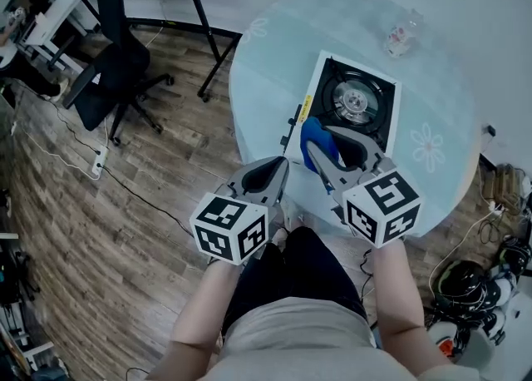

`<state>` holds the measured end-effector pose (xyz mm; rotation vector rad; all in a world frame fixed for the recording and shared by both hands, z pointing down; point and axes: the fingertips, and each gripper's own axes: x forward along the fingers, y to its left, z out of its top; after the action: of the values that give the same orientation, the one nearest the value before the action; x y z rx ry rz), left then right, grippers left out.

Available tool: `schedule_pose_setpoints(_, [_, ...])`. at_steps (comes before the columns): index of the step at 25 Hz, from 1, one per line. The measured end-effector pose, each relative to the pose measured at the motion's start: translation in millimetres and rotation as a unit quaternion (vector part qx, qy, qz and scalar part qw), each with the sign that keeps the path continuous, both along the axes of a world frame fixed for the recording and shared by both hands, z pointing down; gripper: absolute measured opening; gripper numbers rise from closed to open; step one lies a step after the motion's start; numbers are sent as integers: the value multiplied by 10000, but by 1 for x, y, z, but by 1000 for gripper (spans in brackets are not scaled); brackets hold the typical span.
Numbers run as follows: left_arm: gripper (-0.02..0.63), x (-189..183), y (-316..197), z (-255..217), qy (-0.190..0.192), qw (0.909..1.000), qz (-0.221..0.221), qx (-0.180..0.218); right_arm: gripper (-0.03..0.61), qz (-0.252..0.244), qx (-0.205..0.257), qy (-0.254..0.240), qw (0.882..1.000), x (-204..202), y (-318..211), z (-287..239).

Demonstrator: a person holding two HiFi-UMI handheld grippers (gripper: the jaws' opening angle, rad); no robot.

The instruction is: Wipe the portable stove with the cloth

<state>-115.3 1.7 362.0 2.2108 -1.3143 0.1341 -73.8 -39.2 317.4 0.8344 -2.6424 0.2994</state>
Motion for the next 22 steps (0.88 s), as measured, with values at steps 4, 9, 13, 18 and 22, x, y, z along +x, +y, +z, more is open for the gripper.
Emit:
schedule_pose_setpoints(4, [18,4,-2,-29,33,9992,136,363,123,29,196,-115,9997,6,3,-19])
schedule_pose_setpoints(9, [18,5,-9,-55,-93,9978,140,643,123,81,430,-437,9981,14,1,-47])
schedule_pose_setpoints(13, [18,4,-6,-72,-78,9967,141,798,123,23,641,-645,9959,17,7,-71])
schedule_pose_setpoints(18, [18,10,4,-91,-316,9930,310,1098,123,-21,886,-834,9926,24,25,-94])
schedule_pose_setpoints(22, [18,16,18,-104,-337,9886,454,1393,123,-15,1024,-1001,9897,31,41,-102])
